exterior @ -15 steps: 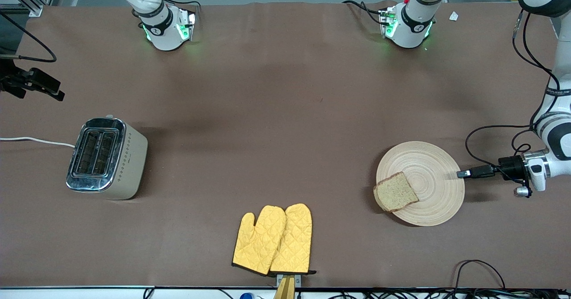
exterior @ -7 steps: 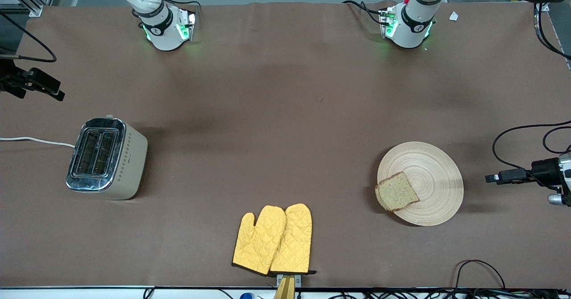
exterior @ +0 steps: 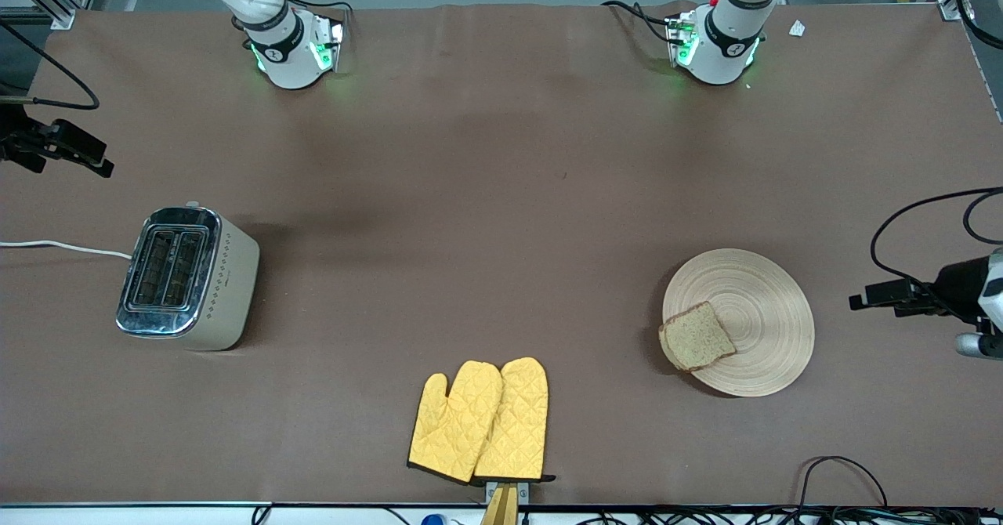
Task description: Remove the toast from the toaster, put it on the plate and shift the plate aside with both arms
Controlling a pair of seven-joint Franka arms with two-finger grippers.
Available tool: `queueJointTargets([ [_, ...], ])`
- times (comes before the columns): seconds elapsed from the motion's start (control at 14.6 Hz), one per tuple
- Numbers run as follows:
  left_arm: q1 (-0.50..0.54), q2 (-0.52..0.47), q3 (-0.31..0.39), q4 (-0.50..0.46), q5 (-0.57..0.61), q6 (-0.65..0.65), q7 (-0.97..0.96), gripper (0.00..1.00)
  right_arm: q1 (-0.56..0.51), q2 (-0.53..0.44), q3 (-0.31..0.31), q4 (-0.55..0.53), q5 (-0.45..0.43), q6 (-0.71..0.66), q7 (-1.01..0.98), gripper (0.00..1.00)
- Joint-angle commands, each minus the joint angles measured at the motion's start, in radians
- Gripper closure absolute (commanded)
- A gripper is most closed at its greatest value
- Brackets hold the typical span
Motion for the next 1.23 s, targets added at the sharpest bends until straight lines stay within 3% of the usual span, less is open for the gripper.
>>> queueJointTargets([
  [0.0, -0.06, -0.082, 0.01, -0.028, 0.057, -0.056, -0.086, 0.0, -0.016, 0.004, 0.01, 0.009, 0.018, -0.008, 0.004, 0.0],
  [0.68, -0.135, -0.289, 0.009, -0.028, 0.077, -0.24, -0.163, 0.0, -0.007, 0.004, 0.01, 0.009, 0.018, -0.01, 0.009, 0.0],
  [0.89, -0.339, -0.366, 0.162, -0.047, 0.236, -0.275, -0.156, 0.0, -0.007, 0.004, 0.012, 0.009, 0.018, -0.011, 0.009, 0.0],
  [1.02, -0.352, -0.4, 0.18, -0.054, 0.228, -0.277, -0.157, 0.0, -0.005, 0.002, 0.013, 0.009, 0.018, -0.011, 0.011, 0.0],
  [1.16, -0.398, -0.466, 0.244, -0.114, 0.177, -0.277, -0.156, 0.0, -0.005, 0.002, 0.015, 0.009, 0.018, -0.011, 0.012, 0.0],
])
